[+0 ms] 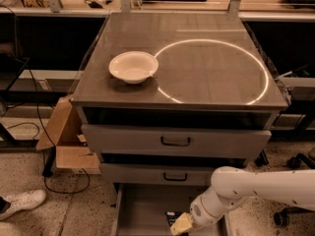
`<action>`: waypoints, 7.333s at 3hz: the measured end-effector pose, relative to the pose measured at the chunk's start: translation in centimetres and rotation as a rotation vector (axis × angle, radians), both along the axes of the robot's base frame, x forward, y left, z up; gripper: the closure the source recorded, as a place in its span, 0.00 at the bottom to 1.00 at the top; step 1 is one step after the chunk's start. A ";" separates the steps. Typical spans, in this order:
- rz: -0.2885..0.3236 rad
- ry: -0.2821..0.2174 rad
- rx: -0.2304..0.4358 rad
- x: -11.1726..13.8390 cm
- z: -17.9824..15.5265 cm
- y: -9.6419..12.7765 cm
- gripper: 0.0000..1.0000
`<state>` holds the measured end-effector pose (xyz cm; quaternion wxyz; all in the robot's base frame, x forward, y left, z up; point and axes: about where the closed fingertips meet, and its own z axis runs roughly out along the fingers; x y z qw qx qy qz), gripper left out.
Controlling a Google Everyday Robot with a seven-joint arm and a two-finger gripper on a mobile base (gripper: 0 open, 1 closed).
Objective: Place rxbar blueberry into bottom drawer
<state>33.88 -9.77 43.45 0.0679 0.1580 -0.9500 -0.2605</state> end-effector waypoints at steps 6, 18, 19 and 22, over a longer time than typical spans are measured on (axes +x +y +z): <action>-0.288 0.077 0.038 1.9 -15.1 4.1 1.00; -0.632 0.146 0.059 6.6 -31.6 13.1 0.61; -0.632 0.146 0.059 6.6 -31.6 13.1 0.37; -0.632 0.146 0.059 6.5 -31.6 13.1 0.00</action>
Offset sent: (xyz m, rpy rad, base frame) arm 0.0249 0.0133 -0.0612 0.0672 0.0031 -0.1727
